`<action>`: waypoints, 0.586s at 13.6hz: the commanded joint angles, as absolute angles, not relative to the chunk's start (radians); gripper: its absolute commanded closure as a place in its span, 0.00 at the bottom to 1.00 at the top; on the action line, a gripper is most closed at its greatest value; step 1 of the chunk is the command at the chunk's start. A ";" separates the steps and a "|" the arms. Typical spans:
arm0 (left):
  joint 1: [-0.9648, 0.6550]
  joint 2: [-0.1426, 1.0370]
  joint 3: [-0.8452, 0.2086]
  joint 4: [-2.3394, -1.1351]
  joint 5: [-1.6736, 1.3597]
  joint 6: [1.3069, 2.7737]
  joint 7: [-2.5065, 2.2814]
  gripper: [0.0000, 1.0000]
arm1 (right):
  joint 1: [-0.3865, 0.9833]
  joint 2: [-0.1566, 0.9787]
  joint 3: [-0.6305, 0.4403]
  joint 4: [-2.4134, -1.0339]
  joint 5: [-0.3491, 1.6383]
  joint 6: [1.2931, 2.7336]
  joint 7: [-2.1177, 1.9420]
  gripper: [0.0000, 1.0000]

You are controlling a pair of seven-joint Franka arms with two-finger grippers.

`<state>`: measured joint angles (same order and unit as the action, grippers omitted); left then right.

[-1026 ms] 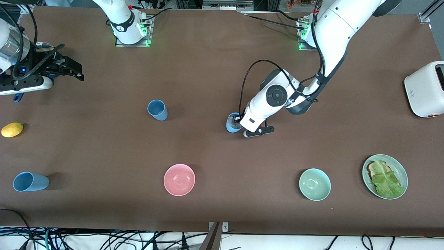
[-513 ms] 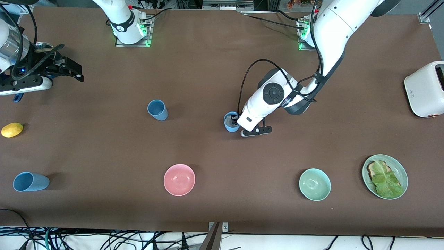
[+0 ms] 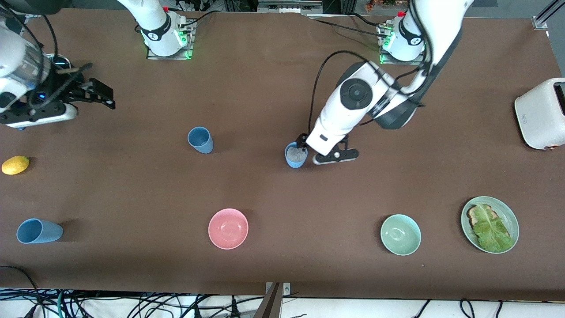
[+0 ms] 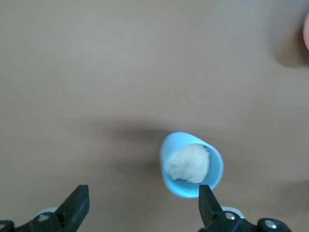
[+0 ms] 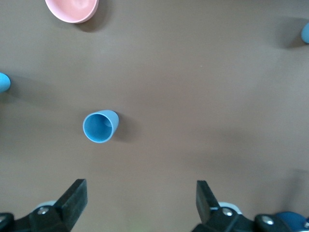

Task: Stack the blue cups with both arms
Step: 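Open the left gripper and withdraw while the right gripper reaches out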

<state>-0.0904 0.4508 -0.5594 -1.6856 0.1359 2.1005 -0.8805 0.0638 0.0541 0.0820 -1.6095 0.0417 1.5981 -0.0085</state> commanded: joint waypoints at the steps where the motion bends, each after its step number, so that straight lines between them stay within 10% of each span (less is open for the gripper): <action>1: -0.026 0.329 -0.557 -1.691 0.158 1.952 -0.817 0.00 | 0.086 0.054 0.112 -1.678 0.054 1.689 0.060 0.00; 8: 0.201 0.246 -0.558 -1.462 0.152 1.455 -0.284 0.00 | 0.169 0.086 0.132 -1.900 0.045 1.965 0.173 0.00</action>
